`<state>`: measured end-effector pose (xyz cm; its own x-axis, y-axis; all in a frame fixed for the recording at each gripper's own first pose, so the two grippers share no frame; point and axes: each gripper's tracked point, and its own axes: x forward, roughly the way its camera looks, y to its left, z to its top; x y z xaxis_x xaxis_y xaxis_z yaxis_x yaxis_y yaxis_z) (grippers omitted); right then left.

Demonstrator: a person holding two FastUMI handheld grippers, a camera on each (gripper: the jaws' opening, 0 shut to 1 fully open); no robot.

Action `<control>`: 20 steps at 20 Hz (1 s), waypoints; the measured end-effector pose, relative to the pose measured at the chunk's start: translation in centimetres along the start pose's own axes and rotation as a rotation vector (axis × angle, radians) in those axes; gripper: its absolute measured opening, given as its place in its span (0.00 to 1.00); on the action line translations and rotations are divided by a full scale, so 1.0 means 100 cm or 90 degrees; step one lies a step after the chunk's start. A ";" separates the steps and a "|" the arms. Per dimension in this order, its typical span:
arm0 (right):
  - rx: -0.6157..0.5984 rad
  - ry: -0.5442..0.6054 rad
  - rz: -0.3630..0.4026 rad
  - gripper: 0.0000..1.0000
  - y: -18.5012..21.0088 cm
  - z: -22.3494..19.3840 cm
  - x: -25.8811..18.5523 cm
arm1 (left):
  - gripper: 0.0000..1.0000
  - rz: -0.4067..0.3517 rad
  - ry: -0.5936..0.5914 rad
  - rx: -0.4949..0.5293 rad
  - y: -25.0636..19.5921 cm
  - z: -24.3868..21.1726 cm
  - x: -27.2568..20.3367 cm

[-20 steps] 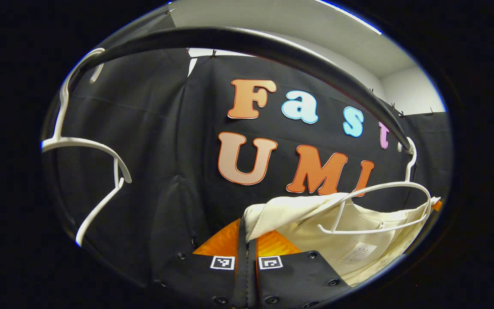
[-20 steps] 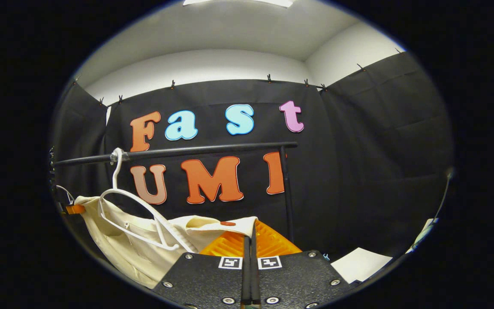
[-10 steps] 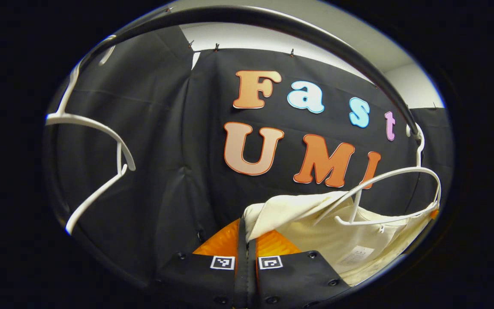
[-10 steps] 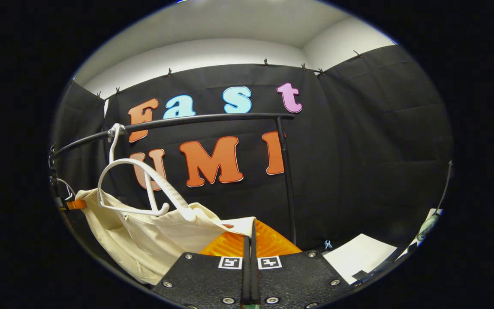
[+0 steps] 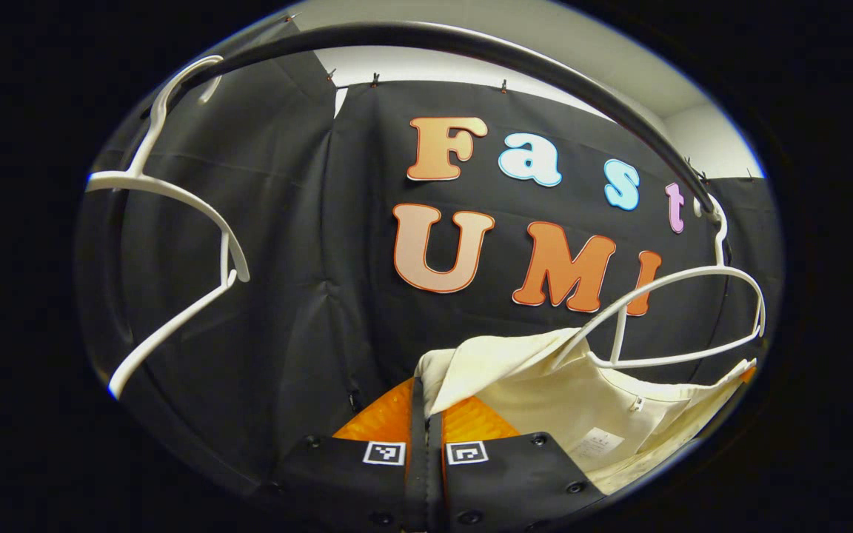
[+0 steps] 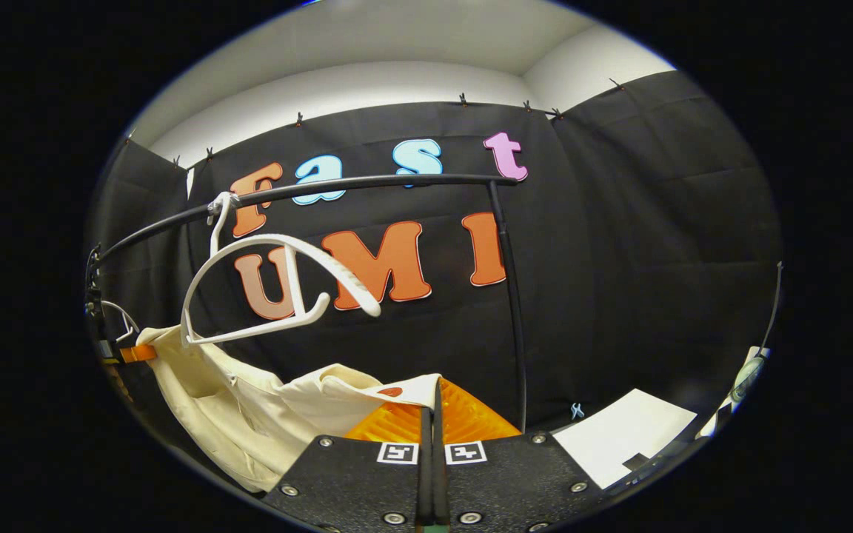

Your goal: Grasp the clothes on the hanger with both hands and then place them into the laundry hamper below.

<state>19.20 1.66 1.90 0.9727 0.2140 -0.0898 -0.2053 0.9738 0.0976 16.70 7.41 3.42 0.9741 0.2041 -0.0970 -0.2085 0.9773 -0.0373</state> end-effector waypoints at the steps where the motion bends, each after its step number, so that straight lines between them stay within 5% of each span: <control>1: 0.002 0.005 0.001 0.00 0.001 -0.005 -0.001 | 0.06 0.001 0.002 0.004 0.001 -0.003 -0.002; 12: 0.001 0.047 0.023 0.00 0.031 -0.047 -0.013 | 0.06 0.003 0.032 0.017 0.005 -0.033 -0.018; 20: 0.001 0.104 0.054 0.00 0.061 -0.091 -0.018 | 0.06 -0.077 0.067 0.043 -0.044 -0.063 -0.034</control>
<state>15.25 7.91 -6.37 0.9215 0.3048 -0.2409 -0.2851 0.9517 0.1136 13.77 2.07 -2.32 0.9765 0.0817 -0.1994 -0.0811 0.9966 0.0110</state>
